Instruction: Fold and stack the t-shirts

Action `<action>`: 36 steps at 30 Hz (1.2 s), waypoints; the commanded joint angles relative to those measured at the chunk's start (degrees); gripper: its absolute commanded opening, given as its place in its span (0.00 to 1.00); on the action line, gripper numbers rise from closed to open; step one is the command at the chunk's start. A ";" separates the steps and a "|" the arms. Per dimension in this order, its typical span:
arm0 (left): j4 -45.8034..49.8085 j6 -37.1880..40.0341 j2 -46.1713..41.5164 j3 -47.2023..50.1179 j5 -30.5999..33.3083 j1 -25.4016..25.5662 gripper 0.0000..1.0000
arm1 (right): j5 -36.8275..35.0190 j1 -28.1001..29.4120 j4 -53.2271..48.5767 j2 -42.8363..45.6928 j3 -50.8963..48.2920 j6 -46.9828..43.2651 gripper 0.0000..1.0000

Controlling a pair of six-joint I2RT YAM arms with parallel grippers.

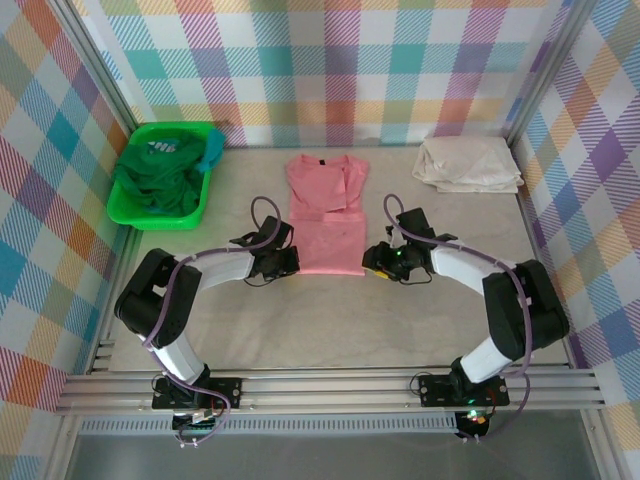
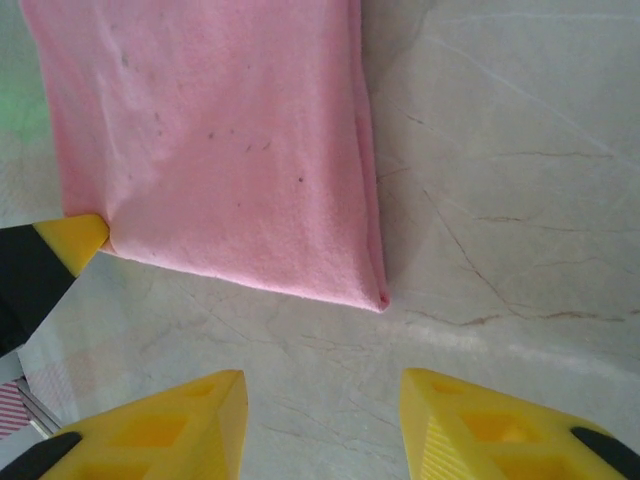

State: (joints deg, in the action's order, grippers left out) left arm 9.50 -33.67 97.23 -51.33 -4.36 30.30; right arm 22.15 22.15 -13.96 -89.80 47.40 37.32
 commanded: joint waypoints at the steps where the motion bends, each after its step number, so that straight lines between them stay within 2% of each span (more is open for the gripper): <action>1: 2.53 -0.07 -2.16 -0.65 2.17 0.28 0.00 | 2.16 0.00 2.59 -3.37 0.65 3.31 0.45; 16: 2.30 -0.08 -4.24 0.64 2.43 0.28 0.00 | 5.27 1.93 7.88 -9.66 3.98 7.56 0.46; 28: 2.63 -0.25 -4.85 1.04 2.30 0.28 0.00 | -0.78 2.19 5.51 -7.97 1.98 8.69 0.46; 33: 2.55 -0.33 -5.19 1.21 2.49 0.28 0.00 | 0.28 3.05 6.07 -10.88 3.94 7.59 0.43; 36: 2.28 -0.56 -5.72 1.63 2.60 0.28 0.00 | 0.74 3.68 7.13 -12.55 4.92 7.67 0.36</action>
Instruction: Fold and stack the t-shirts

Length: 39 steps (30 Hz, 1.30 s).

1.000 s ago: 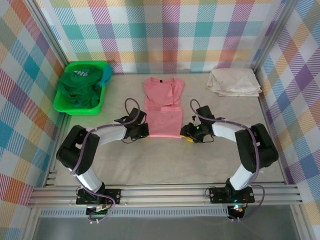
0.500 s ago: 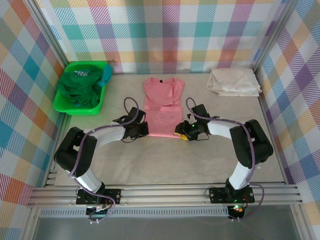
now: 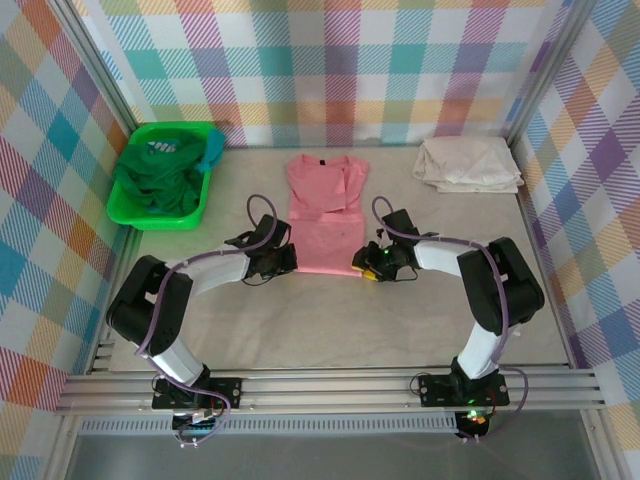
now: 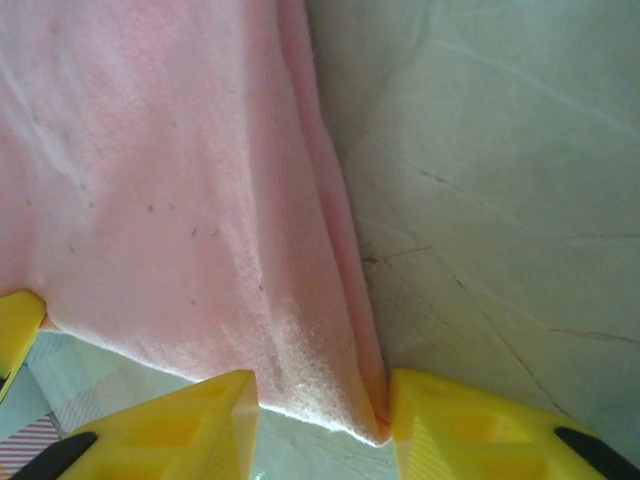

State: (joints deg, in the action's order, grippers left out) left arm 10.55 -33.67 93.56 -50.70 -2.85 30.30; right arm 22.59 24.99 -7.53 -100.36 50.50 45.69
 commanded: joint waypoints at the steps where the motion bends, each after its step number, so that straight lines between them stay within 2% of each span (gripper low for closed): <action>1: 1.17 -0.60 -2.15 1.08 1.14 0.28 0.00 | 0.60 1.04 1.22 -2.35 1.90 -0.46 0.35; 4: 1.12 -0.81 -2.48 1.47 1.45 0.28 0.00 | 1.76 1.52 2.58 -3.18 2.53 0.12 0.28; 7: 0.96 -0.65 -2.84 1.64 1.19 0.28 0.00 | 1.10 1.89 2.25 -2.52 2.65 0.19 0.13; 10: -0.07 -0.87 -4.81 2.67 1.35 0.28 0.00 | -0.26 1.82 1.67 -0.25 1.85 -0.35 0.05; 15: -1.96 0.12 -8.61 5.01 2.18 0.28 0.00 | -0.84 1.68 2.26 3.46 -1.02 -1.47 0.00; 21: -4.96 0.43 -9.50 9.23 -0.73 0.43 0.00 | 1.74 1.71 3.84 4.21 -4.82 -1.57 0.00; 26: -5.52 -1.32 -13.86 14.75 -0.56 2.72 0.00 | 1.58 2.16 1.27 10.20 -9.74 -1.29 0.00; 36: 2.19 -8.11 -27.60 23.17 5.85 16.04 0.00 | 0.09 7.13 -7.28 29.32 -22.75 1.15 0.00; 39: 3.75 -9.94 -29.31 24.49 7.03 19.15 0.00 | -0.87 7.87 -10.21 33.72 -24.37 1.11 0.00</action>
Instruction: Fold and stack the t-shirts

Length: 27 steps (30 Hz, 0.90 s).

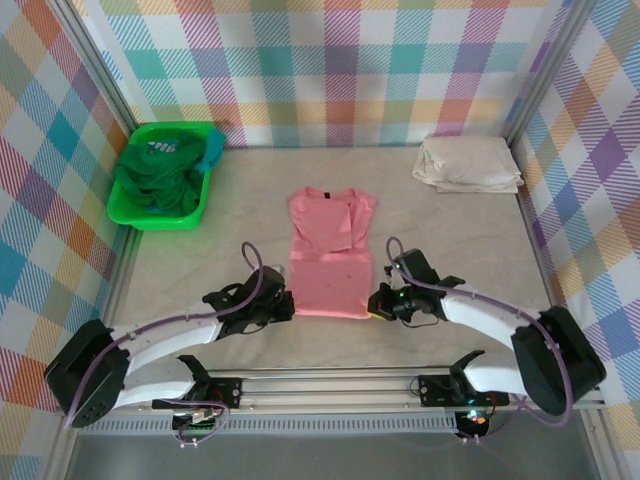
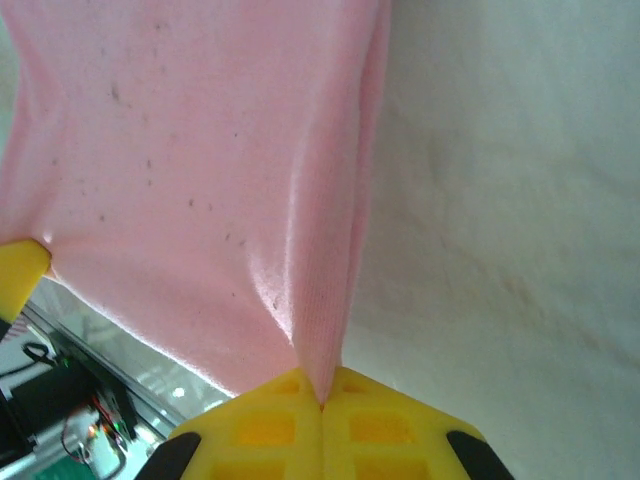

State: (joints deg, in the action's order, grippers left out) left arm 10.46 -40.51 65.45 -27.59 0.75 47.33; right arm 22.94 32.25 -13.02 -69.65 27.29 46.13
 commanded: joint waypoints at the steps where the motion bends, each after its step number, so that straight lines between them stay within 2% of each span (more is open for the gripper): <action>1: 4.19 -3.70 -1.14 1.49 3.64 3.17 0.00 | -1.39 0.71 -5.57 4.26 -1.50 0.99 0.00; 8: 7.94 -9.25 -3.17 1.20 6.74 9.32 0.00 | -0.74 1.91 -9.62 9.92 -2.26 2.88 0.00; 12: 11.03 -9.56 -6.22 -0.54 6.96 9.45 0.00 | -2.78 2.29 -13.84 14.62 -1.30 3.69 0.00; 16: 16.61 -7.56 -9.44 -6.17 10.02 9.33 0.00 | -6.33 2.04 -18.45 17.55 4.11 3.70 0.00; 22: 16.15 -2.16 -9.22 -13.79 6.49 2.76 0.00 | -9.58 -1.58 -20.89 13.56 16.00 -0.90 0.00; 27: 14.06 5.09 -0.88 -21.96 2.97 -6.42 0.00 | -10.38 -5.78 -18.54 4.67 25.43 -5.96 0.00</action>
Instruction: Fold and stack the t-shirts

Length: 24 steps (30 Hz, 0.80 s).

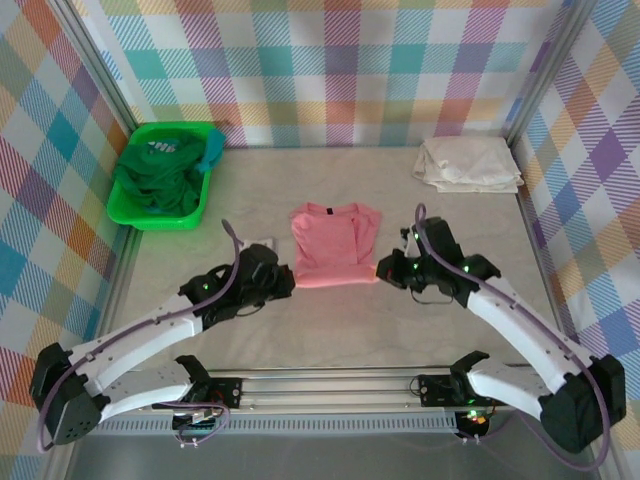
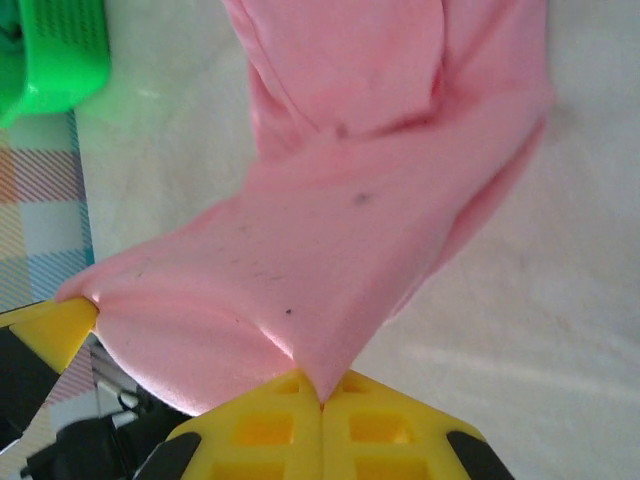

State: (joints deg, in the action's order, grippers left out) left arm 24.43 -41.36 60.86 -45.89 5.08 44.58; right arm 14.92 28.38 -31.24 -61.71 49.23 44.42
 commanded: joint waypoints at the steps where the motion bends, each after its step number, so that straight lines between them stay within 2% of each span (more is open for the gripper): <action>1: -1.13 7.77 5.98 -5.17 -1.65 -5.39 0.00 | -2.99 -2.71 -0.11 -5.37 5.36 -5.49 0.00; 6: -5.13 14.14 19.34 -13.51 -3.66 -12.42 0.00 | -3.50 -6.21 5.31 -15.34 11.63 -9.20 0.00; 11: -5.78 18.33 30.01 -21.96 -6.14 -16.71 0.00 | -3.72 -8.21 8.81 -23.59 16.57 -10.15 0.00; 18: -3.09 22.97 40.81 -33.95 -8.22 -19.08 0.00 | -2.27 -11.05 10.89 -31.95 21.02 -10.19 0.00; 24: -1.19 23.65 47.04 -40.53 -8.72 -20.03 0.00 | -1.39 -12.16 11.44 -38.04 25.88 -10.32 0.00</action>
State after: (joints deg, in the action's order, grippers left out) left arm 21.02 -19.64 106.15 -83.90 -3.62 25.91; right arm 12.78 16.88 -21.56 -97.73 72.01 35.20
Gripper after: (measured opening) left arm 0.049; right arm 0.058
